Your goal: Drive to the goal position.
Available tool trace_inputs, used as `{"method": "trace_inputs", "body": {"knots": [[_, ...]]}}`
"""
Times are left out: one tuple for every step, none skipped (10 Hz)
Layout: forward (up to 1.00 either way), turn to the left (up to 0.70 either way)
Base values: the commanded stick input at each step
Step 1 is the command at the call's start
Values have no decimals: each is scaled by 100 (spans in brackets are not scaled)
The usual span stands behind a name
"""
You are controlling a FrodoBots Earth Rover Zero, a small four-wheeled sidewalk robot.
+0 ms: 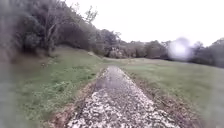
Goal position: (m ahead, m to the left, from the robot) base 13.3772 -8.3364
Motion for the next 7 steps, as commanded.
{"method": "trace_inputs", "body": {"knots": [[70,0],[70,0],[70,0],[70,0],[70,0],[70,0],[70,0]]}}
